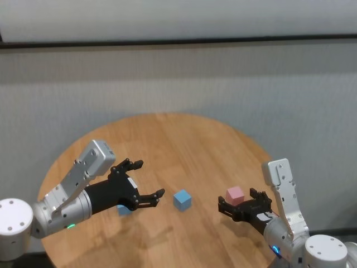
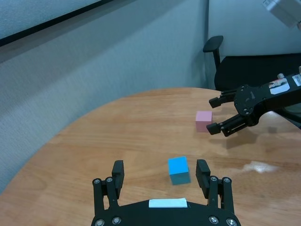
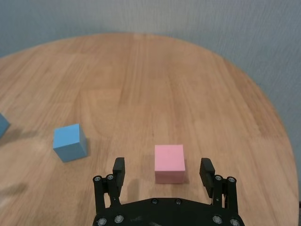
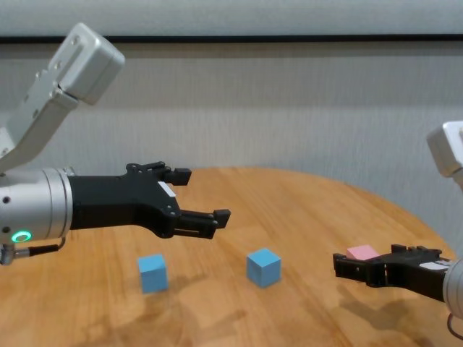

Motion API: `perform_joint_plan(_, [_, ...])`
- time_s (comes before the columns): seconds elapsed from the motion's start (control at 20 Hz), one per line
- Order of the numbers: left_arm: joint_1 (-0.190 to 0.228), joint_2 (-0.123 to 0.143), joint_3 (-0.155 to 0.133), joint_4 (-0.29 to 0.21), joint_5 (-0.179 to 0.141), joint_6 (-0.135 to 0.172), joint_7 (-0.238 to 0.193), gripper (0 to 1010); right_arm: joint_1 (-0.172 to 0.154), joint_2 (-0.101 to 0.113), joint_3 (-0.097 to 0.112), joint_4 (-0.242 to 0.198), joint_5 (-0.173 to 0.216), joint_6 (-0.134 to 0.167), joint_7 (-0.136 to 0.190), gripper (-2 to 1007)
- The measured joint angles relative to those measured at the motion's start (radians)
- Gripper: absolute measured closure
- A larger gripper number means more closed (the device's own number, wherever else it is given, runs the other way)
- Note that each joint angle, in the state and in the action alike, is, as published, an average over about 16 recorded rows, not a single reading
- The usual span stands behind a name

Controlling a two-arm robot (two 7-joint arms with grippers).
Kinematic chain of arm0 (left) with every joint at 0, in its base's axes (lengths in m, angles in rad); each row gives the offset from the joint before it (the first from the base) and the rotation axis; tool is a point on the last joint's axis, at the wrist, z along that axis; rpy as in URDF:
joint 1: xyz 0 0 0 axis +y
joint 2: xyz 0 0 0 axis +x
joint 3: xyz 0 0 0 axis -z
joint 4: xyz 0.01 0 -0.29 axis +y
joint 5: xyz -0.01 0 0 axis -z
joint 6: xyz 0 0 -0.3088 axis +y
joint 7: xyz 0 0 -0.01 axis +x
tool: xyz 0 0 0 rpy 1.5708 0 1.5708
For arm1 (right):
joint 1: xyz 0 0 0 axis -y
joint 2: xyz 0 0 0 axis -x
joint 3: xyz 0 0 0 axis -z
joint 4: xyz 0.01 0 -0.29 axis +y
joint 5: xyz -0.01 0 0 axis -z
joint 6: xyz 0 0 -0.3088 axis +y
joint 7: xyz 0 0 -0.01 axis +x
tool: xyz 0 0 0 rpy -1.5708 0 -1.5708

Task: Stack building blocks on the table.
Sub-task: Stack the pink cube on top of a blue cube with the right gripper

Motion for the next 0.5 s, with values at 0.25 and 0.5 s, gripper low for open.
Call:
perform_joint_plan(0.25, [0.0,0.0,0.0,0.0,0.0,0.0,0.0,7,0.005,-0.008,0.004,0.018,-0.012,-0.002,0.009,0])
perform_joint_plan(0.5, [0.0,0.0,0.0,0.0,0.0,0.0,0.0,7,0.01,-0.016,0.009,0.035,-0.024,-0.006,0.017,1])
